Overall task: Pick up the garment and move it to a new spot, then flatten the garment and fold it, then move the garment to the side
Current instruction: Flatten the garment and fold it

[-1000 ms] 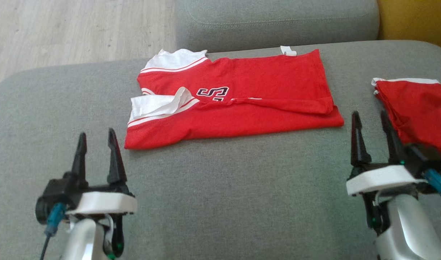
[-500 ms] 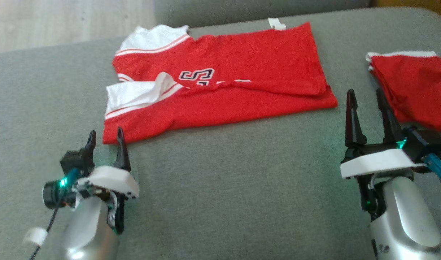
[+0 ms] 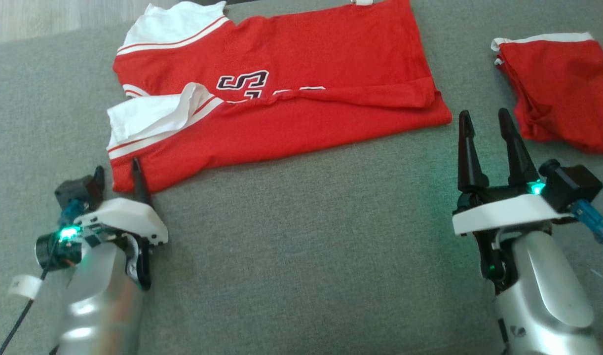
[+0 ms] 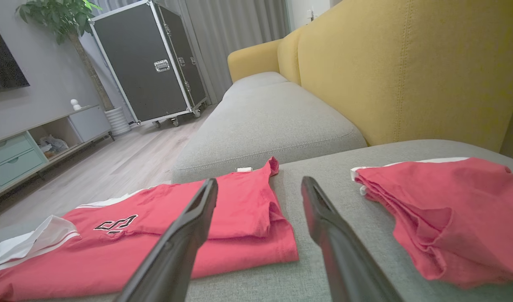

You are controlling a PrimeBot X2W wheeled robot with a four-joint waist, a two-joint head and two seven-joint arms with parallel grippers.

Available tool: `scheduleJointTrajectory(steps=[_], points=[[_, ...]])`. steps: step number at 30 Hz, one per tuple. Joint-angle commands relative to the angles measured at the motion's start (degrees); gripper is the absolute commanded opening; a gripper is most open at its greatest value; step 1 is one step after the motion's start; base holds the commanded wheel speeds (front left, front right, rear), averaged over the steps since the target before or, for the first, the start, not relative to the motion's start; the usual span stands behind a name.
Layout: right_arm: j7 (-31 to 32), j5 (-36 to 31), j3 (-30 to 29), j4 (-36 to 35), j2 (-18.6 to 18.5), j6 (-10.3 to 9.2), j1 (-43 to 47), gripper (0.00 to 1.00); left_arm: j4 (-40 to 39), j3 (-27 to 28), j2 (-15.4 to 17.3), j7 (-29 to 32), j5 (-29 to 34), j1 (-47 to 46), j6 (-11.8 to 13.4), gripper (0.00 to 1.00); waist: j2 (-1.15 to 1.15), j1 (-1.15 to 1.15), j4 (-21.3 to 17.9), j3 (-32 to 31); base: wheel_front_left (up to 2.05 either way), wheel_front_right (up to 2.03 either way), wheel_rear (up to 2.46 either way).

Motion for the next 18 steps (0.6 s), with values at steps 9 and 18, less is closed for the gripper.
scheduleJointTrajectory(steps=[9,18], points=[[-0.4,0.2,1.1,-0.3,0.3,0.2,-2.3,1.0,4.7,-0.7,2.1,1.2,0.1,-2.5,-2.8,0.0,0.0,0.0,0.6,0.0,0.0,0.0,0.0],[4.3,-8.0,-5.2,15.7,0.3,0.2,-10.0,1.0,-6.8,-2.7,1.1,-3.5,2.0,-2.7,-4.5,0.0,0.0,0.0,4.5,-2.2,0.0,0.0,0.0]])
